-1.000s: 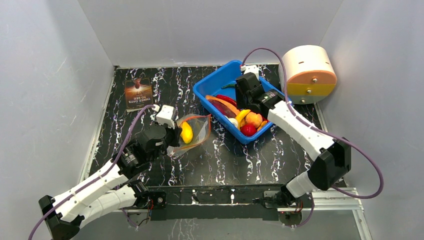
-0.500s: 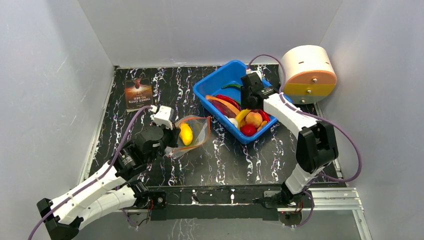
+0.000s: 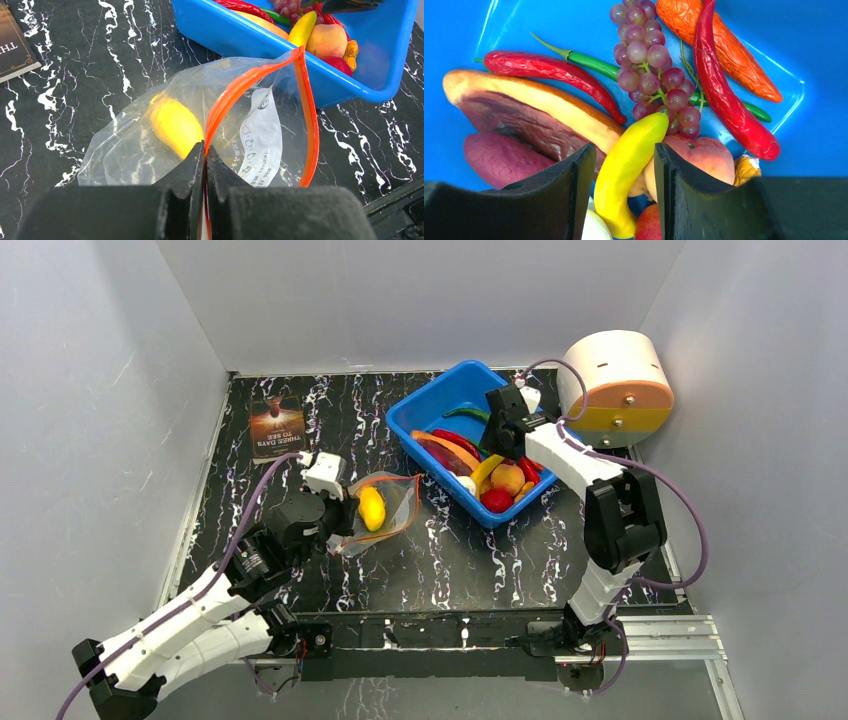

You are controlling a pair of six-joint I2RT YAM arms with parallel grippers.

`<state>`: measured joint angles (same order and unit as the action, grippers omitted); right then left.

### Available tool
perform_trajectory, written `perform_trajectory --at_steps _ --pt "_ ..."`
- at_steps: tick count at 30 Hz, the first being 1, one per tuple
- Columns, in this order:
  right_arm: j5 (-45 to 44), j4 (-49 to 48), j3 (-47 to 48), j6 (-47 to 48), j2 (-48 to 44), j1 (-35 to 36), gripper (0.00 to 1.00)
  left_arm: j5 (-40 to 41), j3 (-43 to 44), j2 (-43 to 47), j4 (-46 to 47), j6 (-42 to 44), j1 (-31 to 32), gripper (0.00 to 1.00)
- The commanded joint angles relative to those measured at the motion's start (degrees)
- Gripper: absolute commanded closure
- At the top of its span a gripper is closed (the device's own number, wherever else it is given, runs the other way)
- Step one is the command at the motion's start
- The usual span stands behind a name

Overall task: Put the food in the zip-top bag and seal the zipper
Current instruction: Pick up the fake fruit from the bin.

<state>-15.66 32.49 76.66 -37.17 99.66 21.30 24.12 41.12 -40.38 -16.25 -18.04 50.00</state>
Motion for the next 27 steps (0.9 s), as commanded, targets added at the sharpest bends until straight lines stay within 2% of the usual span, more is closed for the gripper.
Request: perform_trajectory --at_steps 1,4,7,12,18,27 --pt "-4.47 -0.1 1.41 -6.88 2.58 -0.14 0.54 1.1 1.94 0.93 -0.68 0.11 -0.3 1.0" --pt "-8.66 2.22 1.91 -9.67 4.07 -0.12 0.53 0.86 2.1 0.92 -0.51 -0.06 -0.27 1.0" --pt "-8.15 2.26 2.19 -9.88 5.13 -0.12 0.53 0.67 1.9 0.88 -0.36 -0.22 -0.26 1.0" --pt "-4.75 -2.06 -0.84 -9.77 4.6 -0.16 0.59 0.4 1.92 0.9 -0.57 -0.65 -0.25 1.0" --pt "-3.95 -2.89 -1.46 -9.23 4.39 -0.16 0.69 0.57 1.77 1.61 -1.23 -0.94 -0.26 1.0" --pt "-3.66 -4.27 -2.24 -7.37 0.64 -0.17 0.74 0.4 1.56 1.19 -0.89 -1.29 -0.25 1.0"
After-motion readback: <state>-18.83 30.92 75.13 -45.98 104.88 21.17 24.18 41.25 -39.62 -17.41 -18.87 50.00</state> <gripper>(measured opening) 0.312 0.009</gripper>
